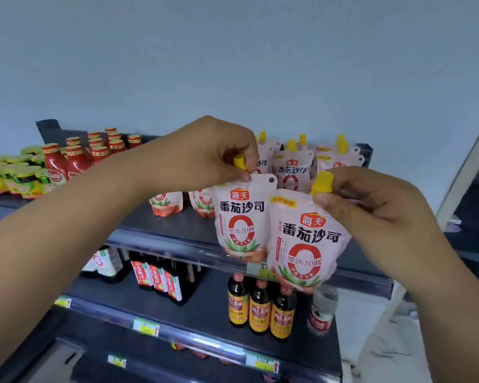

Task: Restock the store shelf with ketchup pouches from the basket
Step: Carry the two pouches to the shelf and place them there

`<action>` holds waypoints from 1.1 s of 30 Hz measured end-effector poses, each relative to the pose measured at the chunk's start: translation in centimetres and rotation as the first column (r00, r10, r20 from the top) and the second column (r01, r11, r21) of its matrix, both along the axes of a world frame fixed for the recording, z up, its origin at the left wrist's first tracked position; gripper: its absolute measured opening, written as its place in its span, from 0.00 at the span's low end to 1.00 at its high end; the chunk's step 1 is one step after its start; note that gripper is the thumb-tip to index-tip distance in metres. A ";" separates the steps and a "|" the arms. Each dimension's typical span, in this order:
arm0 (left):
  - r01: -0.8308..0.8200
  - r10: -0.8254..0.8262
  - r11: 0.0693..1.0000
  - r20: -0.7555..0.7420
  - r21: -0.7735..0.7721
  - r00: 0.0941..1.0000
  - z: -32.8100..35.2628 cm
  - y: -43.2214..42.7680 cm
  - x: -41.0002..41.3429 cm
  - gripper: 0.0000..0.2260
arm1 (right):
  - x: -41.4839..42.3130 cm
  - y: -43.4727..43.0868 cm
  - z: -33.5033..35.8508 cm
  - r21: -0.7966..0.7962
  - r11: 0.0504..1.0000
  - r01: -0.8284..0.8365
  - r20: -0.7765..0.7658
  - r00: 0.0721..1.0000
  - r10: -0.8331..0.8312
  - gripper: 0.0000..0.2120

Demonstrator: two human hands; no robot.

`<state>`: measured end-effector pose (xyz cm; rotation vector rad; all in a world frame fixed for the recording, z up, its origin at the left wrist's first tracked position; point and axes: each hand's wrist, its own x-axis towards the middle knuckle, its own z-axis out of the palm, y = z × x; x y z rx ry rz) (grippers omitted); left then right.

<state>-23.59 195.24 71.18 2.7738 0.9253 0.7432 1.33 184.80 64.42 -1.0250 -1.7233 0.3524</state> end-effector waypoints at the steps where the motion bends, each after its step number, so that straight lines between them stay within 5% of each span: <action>1: -0.002 0.002 1.000 -0.023 0.022 1.000 0.5 1.6 0.6 0.06 | 0.4 1.4 0.2 0.003 1.000 -0.011 0.007 1.000 0.011 0.02; 8: -0.043 0.050 0.988 -0.045 0.148 0.998 2.3 10.9 4.1 0.06 | 2.2 9.0 1.1 -0.033 0.999 -0.043 0.104 0.994 0.046 0.05; 13: -0.073 0.078 0.993 -0.054 0.096 0.995 2.2 16.7 5.3 0.09 | 2.3 13.2 1.1 -0.073 0.997 -0.031 0.181 0.983 0.044 0.07; 23: 0.036 -0.011 0.997 -0.319 0.073 0.948 -0.5 23.1 5.9 0.08 | -1.4 19.1 0.9 -0.119 0.990 0.069 0.408 0.913 -0.014 0.14; 33: 0.174 -0.151 0.982 -0.248 0.072 0.957 -1.6 25.3 4.4 0.07 | -4.1 23.0 0.0 -0.145 0.982 0.119 0.460 0.887 -0.040 0.12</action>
